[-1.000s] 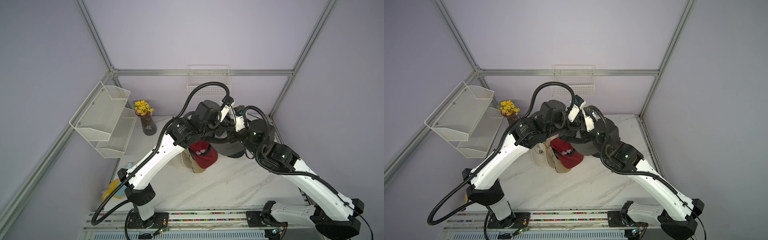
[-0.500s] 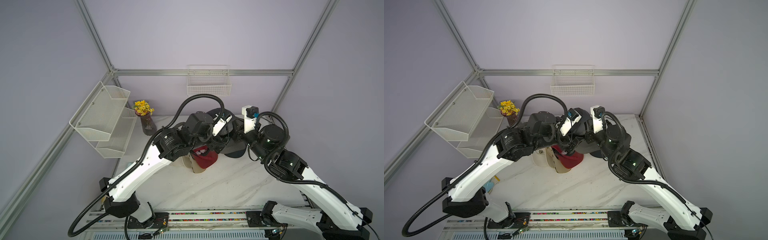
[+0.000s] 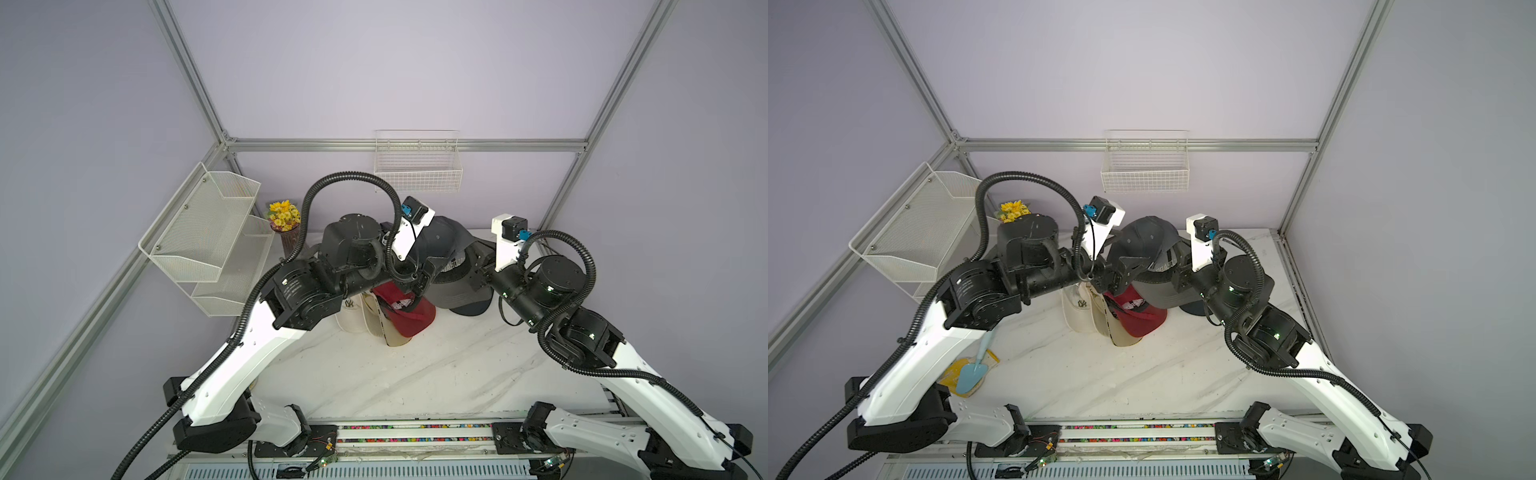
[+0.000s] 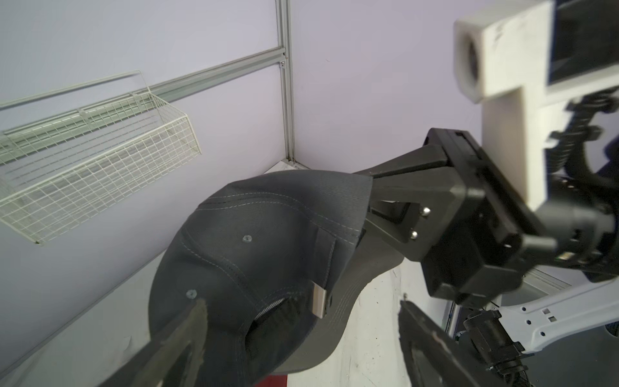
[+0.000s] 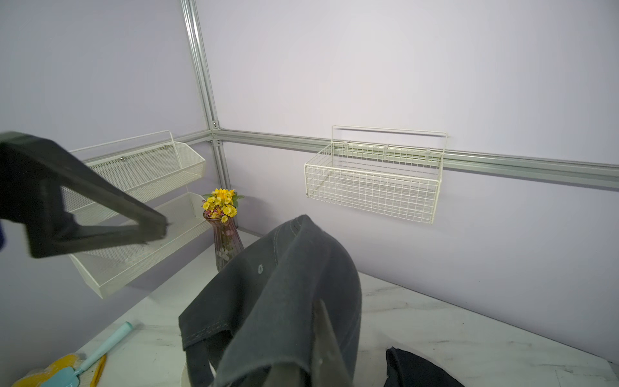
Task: Open the adjustable buckle of the baseball cap
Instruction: Open the adjustable buckle on the baseball cap.
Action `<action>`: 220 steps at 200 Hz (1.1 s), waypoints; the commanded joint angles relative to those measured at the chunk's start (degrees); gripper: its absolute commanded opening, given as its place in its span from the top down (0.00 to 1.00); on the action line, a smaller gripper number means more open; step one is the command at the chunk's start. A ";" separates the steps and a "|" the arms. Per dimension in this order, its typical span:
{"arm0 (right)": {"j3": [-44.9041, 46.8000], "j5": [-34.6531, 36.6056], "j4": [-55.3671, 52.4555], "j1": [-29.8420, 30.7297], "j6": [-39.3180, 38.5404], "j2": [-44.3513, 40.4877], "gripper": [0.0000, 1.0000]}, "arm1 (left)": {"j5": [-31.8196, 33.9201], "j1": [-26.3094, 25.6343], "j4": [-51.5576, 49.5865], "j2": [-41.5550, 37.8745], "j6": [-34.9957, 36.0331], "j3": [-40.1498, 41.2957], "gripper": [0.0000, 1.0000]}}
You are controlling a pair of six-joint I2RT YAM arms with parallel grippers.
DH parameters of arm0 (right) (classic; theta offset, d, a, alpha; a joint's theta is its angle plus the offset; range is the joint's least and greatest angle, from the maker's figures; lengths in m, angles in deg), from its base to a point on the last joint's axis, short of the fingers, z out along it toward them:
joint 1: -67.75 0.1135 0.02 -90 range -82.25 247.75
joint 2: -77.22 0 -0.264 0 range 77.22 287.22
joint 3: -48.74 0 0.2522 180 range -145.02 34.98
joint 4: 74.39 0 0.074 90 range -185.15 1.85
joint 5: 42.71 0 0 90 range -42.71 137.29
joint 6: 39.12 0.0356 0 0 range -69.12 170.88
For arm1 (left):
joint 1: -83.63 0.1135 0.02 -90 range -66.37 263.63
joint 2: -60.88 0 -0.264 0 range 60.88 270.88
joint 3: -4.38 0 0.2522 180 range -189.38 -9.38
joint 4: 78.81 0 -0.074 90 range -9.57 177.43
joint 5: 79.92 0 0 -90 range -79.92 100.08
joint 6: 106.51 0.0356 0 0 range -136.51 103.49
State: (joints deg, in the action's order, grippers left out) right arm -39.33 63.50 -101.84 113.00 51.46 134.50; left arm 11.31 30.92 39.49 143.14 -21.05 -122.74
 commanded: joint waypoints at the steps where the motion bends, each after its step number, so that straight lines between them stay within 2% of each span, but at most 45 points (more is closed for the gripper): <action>1: 0.38 -3.45 3.33 -0.21 1.22 -0.94 1.00 | -5.08 0.98 0.73 3.41 -3.32 -2.39 0.20; 23: 0.51 -5.31 3.88 -0.20 1.64 -0.95 1.00 | -7.12 2.52 1.16 4.18 -4.54 -3.42 0.26; 61: 1.42 -7.19 4.67 -0.14 2.37 -1.08 1.00 | -8.99 3.48 2.33 4.06 -4.78 -3.98 0.29; 108: 1.76 -5.53 4.72 -0.17 1.49 -1.50 1.00 | -14.99 5.13 3.40 0.92 -4.78 -2.01 0.31; 138: 1.43 -5.31 4.67 -0.21 1.37 -1.57 1.00 | -19.46 6.15 2.98 -0.82 -4.88 -1.04 0.29; 220: 1.02 -6.34 4.66 -0.17 2.00 -1.97 1.00 | -22.49 7.43 3.15 2.24 -4.82 -2.59 0.37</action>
State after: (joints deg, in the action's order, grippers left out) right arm -37.53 57.88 -99.72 112.89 53.16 133.93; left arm -9.39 37.87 41.17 144.51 -25.22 -123.59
